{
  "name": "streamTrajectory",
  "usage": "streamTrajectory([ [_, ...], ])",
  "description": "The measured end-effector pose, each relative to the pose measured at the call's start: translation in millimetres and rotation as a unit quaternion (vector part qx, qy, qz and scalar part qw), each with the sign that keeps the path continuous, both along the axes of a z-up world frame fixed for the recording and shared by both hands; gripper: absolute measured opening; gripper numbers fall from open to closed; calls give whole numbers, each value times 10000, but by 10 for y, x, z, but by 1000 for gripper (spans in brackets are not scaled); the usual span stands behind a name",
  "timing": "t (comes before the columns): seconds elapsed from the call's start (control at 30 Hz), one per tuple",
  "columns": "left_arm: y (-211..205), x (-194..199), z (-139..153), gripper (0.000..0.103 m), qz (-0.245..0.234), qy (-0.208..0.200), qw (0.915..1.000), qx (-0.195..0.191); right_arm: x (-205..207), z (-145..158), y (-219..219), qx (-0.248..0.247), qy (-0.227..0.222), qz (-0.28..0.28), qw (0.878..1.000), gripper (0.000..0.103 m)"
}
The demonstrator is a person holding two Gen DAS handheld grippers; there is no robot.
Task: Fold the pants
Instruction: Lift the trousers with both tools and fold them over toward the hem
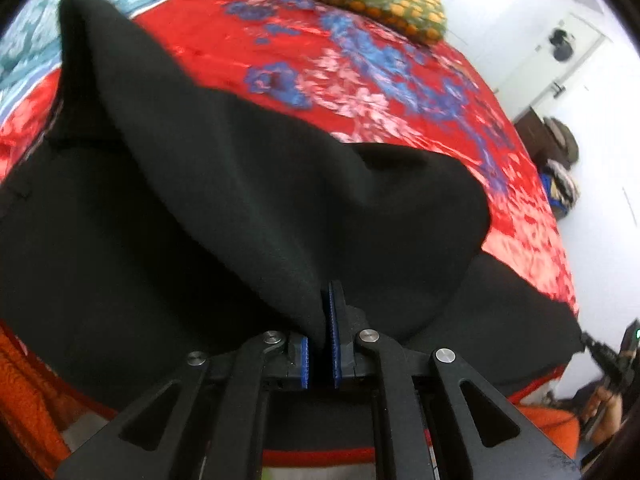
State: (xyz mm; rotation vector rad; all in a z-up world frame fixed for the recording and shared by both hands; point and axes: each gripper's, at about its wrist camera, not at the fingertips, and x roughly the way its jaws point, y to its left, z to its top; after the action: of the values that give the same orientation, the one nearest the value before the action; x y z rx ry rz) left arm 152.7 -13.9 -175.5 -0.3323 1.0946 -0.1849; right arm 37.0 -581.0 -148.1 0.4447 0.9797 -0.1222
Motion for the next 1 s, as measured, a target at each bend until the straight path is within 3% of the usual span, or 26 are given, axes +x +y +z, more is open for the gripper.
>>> streamTrajectory([
  [0.13,-165,-180,91,7,-247,-85,9995,179,-33,63,29,-559,103,160,9983,5],
  [0.27,-338,-346,-53,7,-487,189,9981,317,-63,26,-47,-951,347,172,9947,5],
  [0.53,-581,-443,-113,7,-871,379,9949,345,-110,41,-224,-1204,437,-5,9918,5],
  [0.67,-741,-459,-158,7,-1136,358,9911,593,-161,61,-295,-1280,466,-145,9906,5],
  [0.9,-757,-467,-243,7,-1202,499,9897,592,-263,-205,-422,-1573,798,-401,9835,2],
  [1.0,-746,-471,-244,7,-1255,509,9893,549,-345,-237,-500,-1402,744,-605,9855,2],
])
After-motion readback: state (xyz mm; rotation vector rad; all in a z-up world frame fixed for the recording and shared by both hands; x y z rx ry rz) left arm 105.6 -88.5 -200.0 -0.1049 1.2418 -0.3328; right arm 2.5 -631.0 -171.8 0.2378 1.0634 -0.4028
